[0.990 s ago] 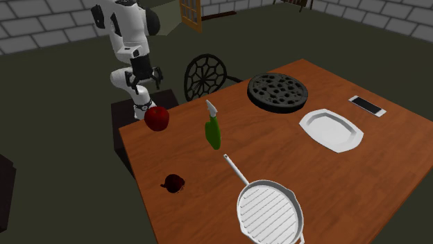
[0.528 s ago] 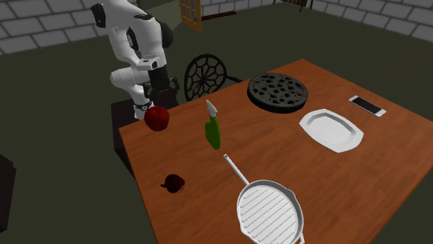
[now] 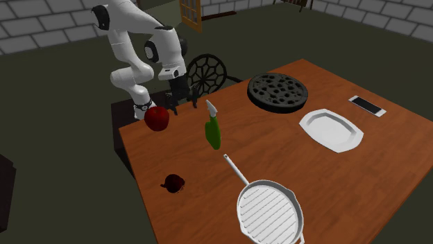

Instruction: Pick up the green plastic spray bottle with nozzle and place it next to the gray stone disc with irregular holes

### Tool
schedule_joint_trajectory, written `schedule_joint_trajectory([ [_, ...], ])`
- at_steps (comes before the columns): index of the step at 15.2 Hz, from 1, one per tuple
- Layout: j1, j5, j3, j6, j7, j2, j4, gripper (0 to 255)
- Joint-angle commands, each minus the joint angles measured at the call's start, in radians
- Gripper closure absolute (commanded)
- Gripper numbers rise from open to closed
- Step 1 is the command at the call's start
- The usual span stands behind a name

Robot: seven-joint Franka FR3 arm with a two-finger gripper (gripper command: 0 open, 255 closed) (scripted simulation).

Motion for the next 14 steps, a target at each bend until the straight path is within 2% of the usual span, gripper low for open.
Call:
schedule_joint_trajectory([
  [1,-0.004,-0.031,0.033,0.051,0.049,0.068,0.039,0],
  [7,-0.007,-0.17,0.1,0.149,0.195,0.267,0.186,0],
  [14,-0.007,-0.232,0.098,0.213,0.236,0.345,0.187,0],
])
